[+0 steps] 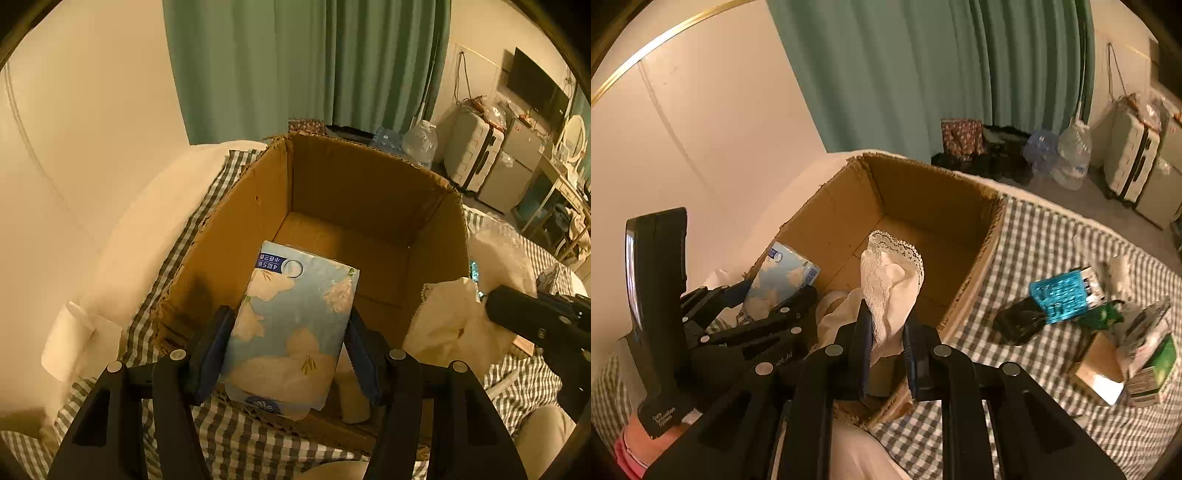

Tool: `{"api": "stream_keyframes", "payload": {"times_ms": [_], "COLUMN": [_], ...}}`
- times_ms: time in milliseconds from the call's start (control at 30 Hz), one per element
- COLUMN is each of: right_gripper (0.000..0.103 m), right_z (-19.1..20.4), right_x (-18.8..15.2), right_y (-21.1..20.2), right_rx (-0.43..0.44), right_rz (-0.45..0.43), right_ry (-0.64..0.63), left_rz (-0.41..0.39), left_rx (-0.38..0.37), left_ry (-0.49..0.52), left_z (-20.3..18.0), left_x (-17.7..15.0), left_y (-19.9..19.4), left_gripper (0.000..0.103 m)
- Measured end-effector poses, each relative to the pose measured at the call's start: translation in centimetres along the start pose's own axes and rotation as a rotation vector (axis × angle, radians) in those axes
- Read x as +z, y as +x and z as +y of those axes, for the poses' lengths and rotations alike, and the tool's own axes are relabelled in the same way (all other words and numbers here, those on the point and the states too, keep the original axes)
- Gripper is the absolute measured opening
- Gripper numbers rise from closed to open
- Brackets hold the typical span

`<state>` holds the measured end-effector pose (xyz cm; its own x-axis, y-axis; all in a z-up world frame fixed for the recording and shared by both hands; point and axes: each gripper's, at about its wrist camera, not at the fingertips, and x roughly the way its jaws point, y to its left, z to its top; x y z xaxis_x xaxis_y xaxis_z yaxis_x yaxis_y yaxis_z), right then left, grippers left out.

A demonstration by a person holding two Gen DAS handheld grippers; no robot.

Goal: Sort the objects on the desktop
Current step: 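Carry the tissue pack and lace tissue to the box and open both tools, then move both open tools back over the bed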

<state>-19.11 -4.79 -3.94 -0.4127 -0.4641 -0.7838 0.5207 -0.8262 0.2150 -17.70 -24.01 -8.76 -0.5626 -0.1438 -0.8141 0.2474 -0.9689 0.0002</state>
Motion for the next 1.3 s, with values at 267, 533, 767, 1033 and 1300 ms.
{"api": "stream_keyframes", "payload": {"times_ms": [267,533,767,1033,1300], "right_gripper": [0.062,0.062,0.062,0.07,0.072], "right_z": [-0.6,-2.2,-5.7,-13.2,-20.5], "right_x": [1.1,0.5,-2.5,-8.3,-13.4], "right_y": [2.3,-0.2,-3.9,-10.7,-13.5], "right_rx": [0.005,-0.001,-0.063,-0.185,-0.319], "right_rz": [-0.049,-0.088,-0.1,-0.161,-0.153], "right_ry": [0.084,0.135,0.201,0.331,0.496], "left_rz": [0.034,0.009,-0.04,-0.052,-0.064], "left_rx": [0.022,0.041,-0.021,-0.161,-0.185], "left_ry": [-0.014,-0.01,0.044,0.214,0.398], "left_z": [0.7,0.1,-4.8,-15.0,-23.4], "left_x": [-0.4,-0.7,-2.0,-6.2,-10.2], "left_y": [0.5,-1.5,-4.7,-5.7,-3.9], "left_gripper": [0.085,0.09,0.103,0.103,0.103]}}
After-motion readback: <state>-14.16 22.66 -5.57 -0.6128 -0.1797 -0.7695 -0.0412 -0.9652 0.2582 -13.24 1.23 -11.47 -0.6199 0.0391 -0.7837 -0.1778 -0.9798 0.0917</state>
